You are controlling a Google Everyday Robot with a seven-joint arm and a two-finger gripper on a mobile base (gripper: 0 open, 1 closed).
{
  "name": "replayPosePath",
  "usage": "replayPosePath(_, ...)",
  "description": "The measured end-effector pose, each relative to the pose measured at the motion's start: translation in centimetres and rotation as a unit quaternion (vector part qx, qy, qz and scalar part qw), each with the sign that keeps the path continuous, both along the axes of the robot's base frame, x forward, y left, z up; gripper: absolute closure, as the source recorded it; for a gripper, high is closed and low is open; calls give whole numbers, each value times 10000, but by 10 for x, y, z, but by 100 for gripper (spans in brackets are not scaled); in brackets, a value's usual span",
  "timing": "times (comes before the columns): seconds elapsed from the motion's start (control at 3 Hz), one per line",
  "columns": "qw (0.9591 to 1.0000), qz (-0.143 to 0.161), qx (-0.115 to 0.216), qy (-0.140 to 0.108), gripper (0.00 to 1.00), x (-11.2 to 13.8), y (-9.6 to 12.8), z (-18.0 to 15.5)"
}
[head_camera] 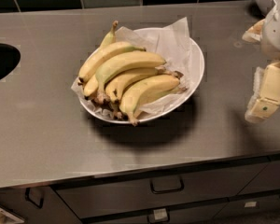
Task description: Pick banana from white bowl
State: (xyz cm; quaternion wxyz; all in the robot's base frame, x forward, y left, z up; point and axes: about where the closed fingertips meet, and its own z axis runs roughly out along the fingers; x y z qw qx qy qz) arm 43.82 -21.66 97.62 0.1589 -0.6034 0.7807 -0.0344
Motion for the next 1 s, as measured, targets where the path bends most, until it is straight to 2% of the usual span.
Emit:
replayPosePath(0.33,10000,8,0,-19,0,0,1,1)
replayPosePath(0.67,9993,324,-77,-164,0,10,24,16)
replayPosePath(1.0,9965,748,-194,-314,0,23,55,34)
